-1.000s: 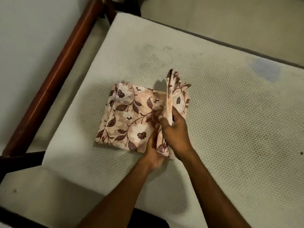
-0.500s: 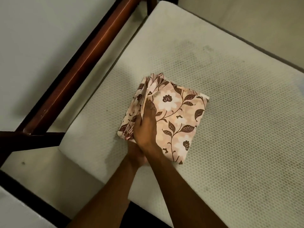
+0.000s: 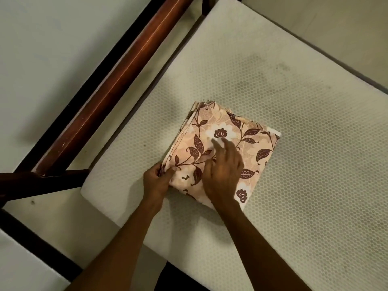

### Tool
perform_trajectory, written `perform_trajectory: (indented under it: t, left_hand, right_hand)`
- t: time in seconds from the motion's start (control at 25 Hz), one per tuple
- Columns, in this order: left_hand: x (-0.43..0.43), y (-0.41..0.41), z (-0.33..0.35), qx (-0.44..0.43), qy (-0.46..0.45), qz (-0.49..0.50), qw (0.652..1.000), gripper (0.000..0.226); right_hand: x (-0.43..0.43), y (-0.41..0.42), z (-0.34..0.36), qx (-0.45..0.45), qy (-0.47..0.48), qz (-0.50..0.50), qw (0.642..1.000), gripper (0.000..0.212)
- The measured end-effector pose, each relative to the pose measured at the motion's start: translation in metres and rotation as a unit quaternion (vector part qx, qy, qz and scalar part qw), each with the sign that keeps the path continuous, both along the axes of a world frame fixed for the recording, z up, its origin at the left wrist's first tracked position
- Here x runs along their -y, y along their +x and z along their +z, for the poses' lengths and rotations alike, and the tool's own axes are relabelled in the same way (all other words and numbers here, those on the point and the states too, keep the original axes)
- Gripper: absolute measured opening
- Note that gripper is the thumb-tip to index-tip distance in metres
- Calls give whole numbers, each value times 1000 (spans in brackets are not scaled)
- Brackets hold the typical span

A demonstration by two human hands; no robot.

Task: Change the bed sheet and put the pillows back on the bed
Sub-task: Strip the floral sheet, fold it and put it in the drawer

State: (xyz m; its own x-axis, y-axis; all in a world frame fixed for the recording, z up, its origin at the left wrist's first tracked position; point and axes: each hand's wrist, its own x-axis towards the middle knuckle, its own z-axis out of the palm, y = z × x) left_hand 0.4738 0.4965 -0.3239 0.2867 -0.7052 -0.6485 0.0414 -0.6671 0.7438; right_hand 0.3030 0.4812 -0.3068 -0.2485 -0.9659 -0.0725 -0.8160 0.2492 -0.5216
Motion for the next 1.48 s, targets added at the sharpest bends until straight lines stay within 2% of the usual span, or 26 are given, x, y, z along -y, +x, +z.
perform_trajectory:
  t: [0.04,0.12,0.2,0.28,0.36,0.44,0.52,0.56,0.64,0.68,0.72,0.84,0.92,1.12,1.2,1.24,1.32,1.4,1.48]
  left_hand:
    - [0,4,-3,39,-12,-6,999,17]
    - [1,7,-4,107,-29,-36,993,16]
    - [-2,-2,-3,168,-32,-44,984,20]
    - [-1,-12,-1,217,-50,-21,975,16]
    - [2,-22,1,269,-107,-10,957,30]
    - [4,-40,10,366,-222,-83,900,38]
    - [6,-74,22,359,-311,-241,846,40]
    - [4,-93,24,336,-319,-342,818,44]
    - [2,-118,11,339,-298,-502,738,57]
    - [7,-119,-3,363,-280,-542,705,61]
    - [17,-114,-16,388,-263,-556,686,63]
    - [52,-79,-41,470,-233,-517,676,65]
    - [60,-60,-50,488,-228,-502,677,67]
    - [56,-31,-54,508,-141,-416,741,69]
    - [49,-27,-47,497,-140,-397,759,71]
    - [44,-26,-45,489,-157,-404,757,71]
    - [32,-21,-46,478,-189,-448,732,71]
    - [28,-18,-50,485,-191,-468,713,72]
    - [33,-18,-51,490,-174,-435,735,73]
  right_hand:
    - [-7,-16,-8,-66,21,-2,998,61]
    - [-21,-51,-26,-136,78,2,988,75]
    - [-27,-55,-43,-150,127,22,980,78]
    - [-26,-49,-50,-145,129,25,981,79]
    - [-22,-53,-49,-141,127,17,982,79]
    - [-25,-53,-46,-141,112,27,983,77]
    - [-28,-53,-43,-146,102,61,982,72]
    - [-29,-55,-42,-157,95,85,979,70]
    - [-24,-64,-44,-175,80,111,975,68]
    - [-18,-73,-47,-175,85,113,974,70]
    - [-11,-82,-52,-183,87,122,972,71]
    - [10,-101,-61,-186,72,143,969,68]
    - [16,-113,-67,-192,66,117,972,65]
    - [9,-138,-56,-142,86,-35,986,66]
    - [-5,-126,-45,-133,88,-39,986,69]
    - [-16,-118,-43,-129,91,-17,987,70]
    - [-40,-106,-46,-132,101,36,985,71]
    - [-49,-107,-54,-133,101,31,985,70]
    - [-47,-109,-59,-104,106,-31,988,70]
